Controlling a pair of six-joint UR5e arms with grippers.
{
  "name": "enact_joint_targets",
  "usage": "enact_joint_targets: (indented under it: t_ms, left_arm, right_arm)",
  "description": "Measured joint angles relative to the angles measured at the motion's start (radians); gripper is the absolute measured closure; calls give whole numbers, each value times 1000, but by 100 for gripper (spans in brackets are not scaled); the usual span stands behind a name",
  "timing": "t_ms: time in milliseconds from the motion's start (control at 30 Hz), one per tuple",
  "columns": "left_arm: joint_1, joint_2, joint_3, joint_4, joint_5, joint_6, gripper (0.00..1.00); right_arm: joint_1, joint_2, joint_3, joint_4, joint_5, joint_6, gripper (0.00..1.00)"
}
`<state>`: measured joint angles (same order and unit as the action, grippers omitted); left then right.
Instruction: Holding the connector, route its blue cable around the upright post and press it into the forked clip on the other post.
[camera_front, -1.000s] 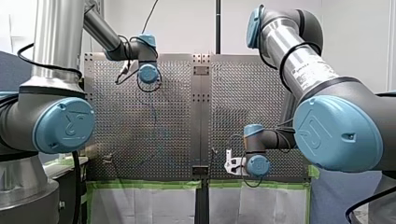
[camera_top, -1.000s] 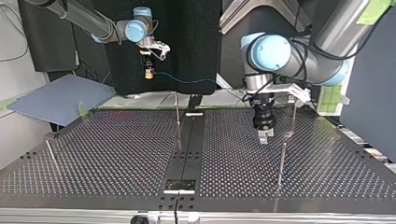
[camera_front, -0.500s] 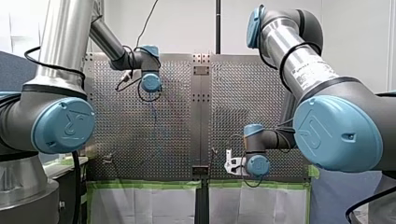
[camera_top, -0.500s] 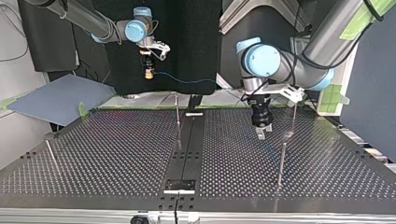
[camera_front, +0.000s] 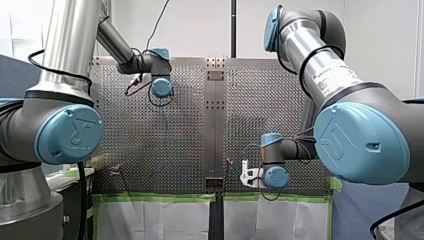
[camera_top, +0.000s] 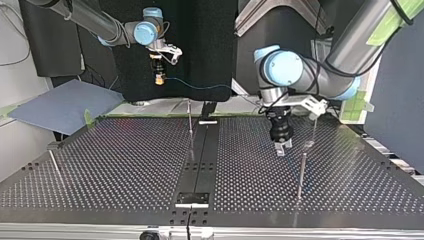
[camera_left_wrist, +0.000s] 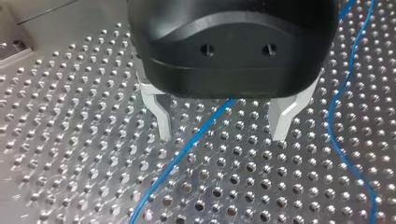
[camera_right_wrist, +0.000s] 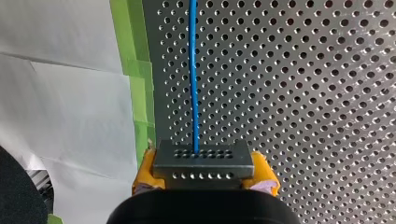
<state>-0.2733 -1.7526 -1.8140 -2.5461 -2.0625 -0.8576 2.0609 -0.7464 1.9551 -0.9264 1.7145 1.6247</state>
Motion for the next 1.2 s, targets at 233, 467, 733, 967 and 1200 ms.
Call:
enact_joint_targets:
  t_ms: [233,467,733,967,1200]
  left_arm:
    - [8,-11,13,-12,-7,3,0]
    - [1,-61,13,-48,-35,26,0]
    - [-18,-115,12,-85,-42,29,0]
    - [-36,-123,12,-126,-43,27,0]
    - [-52,-167,12,-166,-55,23,0]
  right_arm:
    - [1,0,0,-1,-1,0,100]
    - [2,0,0,-1,-1,0,100]
    - [3,0,0,-3,-1,1,100]
    - [3,0,0,-6,-1,5,100]
    - [3,0,0,-9,-2,12,100]
